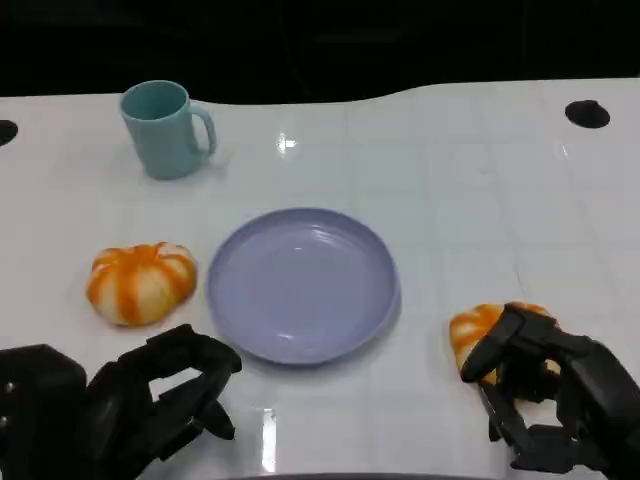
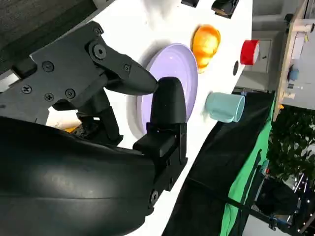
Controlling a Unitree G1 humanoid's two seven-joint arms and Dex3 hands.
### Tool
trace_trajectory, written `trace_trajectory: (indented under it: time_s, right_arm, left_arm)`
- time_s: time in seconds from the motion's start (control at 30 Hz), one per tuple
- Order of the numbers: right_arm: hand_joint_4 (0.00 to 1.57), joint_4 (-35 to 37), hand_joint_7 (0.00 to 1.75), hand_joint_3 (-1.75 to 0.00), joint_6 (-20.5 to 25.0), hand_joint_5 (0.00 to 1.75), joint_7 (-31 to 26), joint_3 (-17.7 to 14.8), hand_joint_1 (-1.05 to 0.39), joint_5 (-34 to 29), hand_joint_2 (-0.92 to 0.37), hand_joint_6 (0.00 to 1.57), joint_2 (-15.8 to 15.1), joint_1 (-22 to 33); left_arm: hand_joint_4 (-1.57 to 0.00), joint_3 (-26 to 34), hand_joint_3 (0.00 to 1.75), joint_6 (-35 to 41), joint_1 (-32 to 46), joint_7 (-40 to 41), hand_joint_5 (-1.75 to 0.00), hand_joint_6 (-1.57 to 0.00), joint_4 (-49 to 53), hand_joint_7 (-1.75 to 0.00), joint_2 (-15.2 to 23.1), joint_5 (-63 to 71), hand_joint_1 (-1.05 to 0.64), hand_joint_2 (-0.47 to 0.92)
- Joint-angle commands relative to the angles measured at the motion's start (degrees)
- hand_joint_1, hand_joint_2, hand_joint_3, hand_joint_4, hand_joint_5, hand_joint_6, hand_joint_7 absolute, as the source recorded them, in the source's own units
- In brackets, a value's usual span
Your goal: Grasp the bread from the table and place it into the plate.
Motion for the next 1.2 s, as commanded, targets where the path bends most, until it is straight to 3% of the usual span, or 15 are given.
trace_trajectory:
  time_s: [0.03,0.13,0.3,0.47,0.6,0.77,0.87,1.2]
  right_arm:
    - [0.64,0.35,1.38,-1.21,-2.02,1.71,-0.83,-1.21,-0.18,-0.18,-0.44,0.59,-0.25,-0.64]
    - [0.54,0.45,1.32,-1.18,-3.31,1.66,-1.27,-1.76,-0.16,-1.63,-0.42,0.53,-1.29,-1.21]
    - [0.38,-0.86,1.05,-1.00,-4.14,1.31,-1.75,-2.51,-0.21,-7.21,-0.46,0.38,-4.81,-2.34]
    - [0.34,-4.37,0.40,-0.43,-4.48,0.82,-2.60,-2.08,-0.28,-19.08,-0.68,0.48,-10.46,-2.98]
    - [0.30,-5.75,0.12,-0.10,-7.54,0.51,-4.01,-1.69,-0.36,-32.01,-0.79,0.48,-16.78,-3.75]
    - [0.21,-7.15,0.03,-0.01,-8.14,0.39,-5.00,-1.57,-0.43,-42.75,-0.78,0.41,-20.77,-4.81]
    - [0.18,-7.77,0.01,-0.01,-6.45,0.38,-1.40,-0.58,-0.47,-46.77,-0.78,0.39,-22.59,-6.47]
    - [0.24,0.65,0.01,0.00,-5.00,0.36,-0.08,5.61,-0.43,-51.65,-0.70,0.43,-22.04,-13.23]
  left_arm:
    - [-0.59,0.33,0.42,-0.09,-0.33,0.02,-1.73,-0.63,0.35,-1.28,0.42,0.09,-0.45,0.92]
    - [-0.59,0.30,0.42,-0.09,-0.30,0.12,-1.73,-0.63,0.29,-1.28,0.31,0.11,-0.46,0.92]
    - [-0.59,0.29,0.42,-0.16,-0.33,0.10,-1.73,-0.63,0.38,-1.29,0.31,0.18,-0.47,0.92]
    - [-0.59,0.26,0.43,-0.27,-0.39,-0.11,-1.73,-0.62,0.42,-1.29,0.27,0.07,-0.47,0.92]
    - [-0.60,0.14,0.42,0.03,-0.67,0.33,-1.74,-0.63,0.56,-1.30,-0.15,0.17,-0.47,0.92]
    - [-0.59,-0.46,0.44,-2.37,-1.36,-0.19,-1.74,-0.62,2.21,-1.31,-0.16,1.20,-0.45,0.92]
    - [-0.59,-0.50,0.44,-2.38,-1.78,0.26,-1.75,-0.62,2.76,-1.31,-0.45,1.32,-0.45,0.92]
    - [-0.60,-0.19,0.45,-2.91,-1.79,0.50,-1.74,-0.63,3.22,-1.29,-1.06,1.27,-0.45,0.92]
